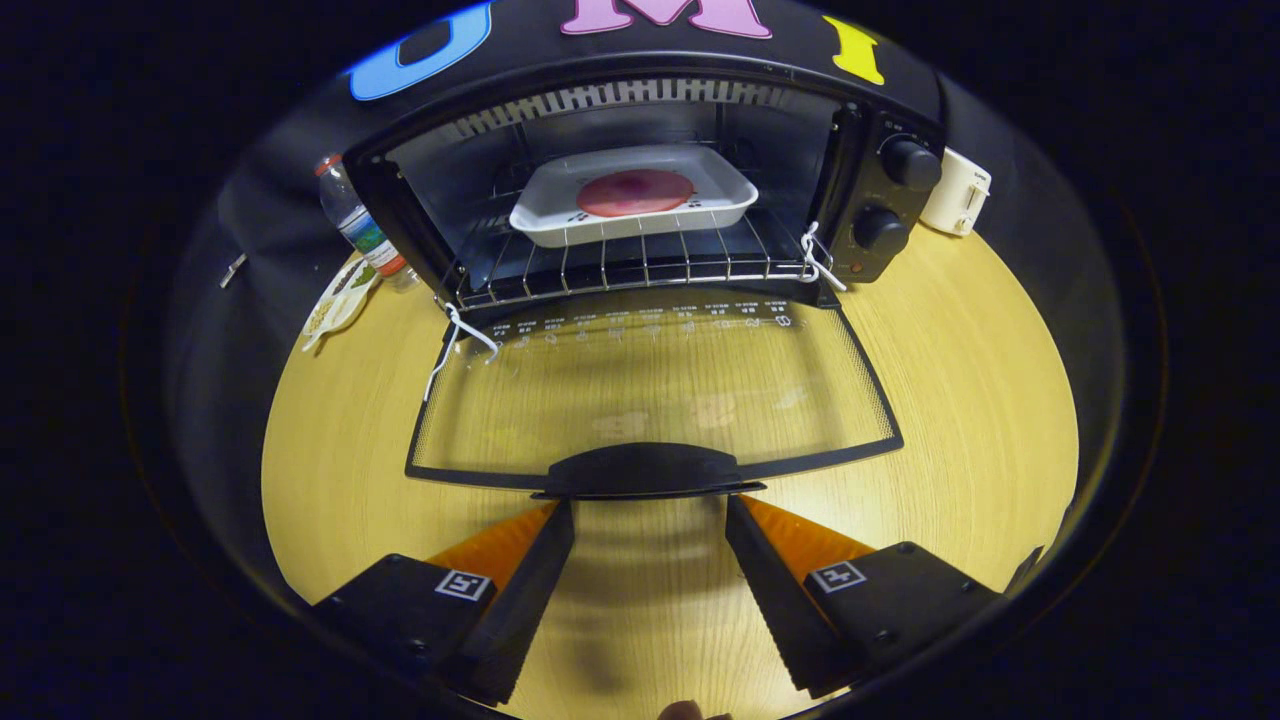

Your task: Open the toaster oven, put the food inside, and close the toaster oven door.

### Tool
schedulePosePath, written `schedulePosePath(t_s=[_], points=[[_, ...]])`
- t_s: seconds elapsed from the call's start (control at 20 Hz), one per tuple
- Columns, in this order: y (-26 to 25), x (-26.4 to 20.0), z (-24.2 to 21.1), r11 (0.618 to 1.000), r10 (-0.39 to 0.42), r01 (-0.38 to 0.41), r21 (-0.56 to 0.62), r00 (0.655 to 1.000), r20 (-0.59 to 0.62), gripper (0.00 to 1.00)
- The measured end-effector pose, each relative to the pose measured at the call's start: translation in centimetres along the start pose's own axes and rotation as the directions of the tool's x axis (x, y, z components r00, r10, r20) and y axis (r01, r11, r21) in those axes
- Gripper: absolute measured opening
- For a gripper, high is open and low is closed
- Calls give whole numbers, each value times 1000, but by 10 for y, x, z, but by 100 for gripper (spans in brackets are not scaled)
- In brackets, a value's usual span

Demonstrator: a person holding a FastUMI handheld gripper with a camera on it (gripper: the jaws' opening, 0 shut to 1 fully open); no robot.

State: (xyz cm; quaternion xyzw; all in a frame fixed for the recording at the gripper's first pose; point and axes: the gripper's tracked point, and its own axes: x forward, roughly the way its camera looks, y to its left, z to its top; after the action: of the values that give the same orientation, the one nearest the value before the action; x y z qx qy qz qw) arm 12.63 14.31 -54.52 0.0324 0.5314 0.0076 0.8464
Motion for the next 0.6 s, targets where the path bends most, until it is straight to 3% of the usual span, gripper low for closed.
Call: schedulePosePath(t_s=[0.35, 0.6], points=[[2, -20, 11, 999, 22, -23, 24, 998, 53, 99], [3, -41, 25, 993, 42, -53, 105, 994, 106, 99]])
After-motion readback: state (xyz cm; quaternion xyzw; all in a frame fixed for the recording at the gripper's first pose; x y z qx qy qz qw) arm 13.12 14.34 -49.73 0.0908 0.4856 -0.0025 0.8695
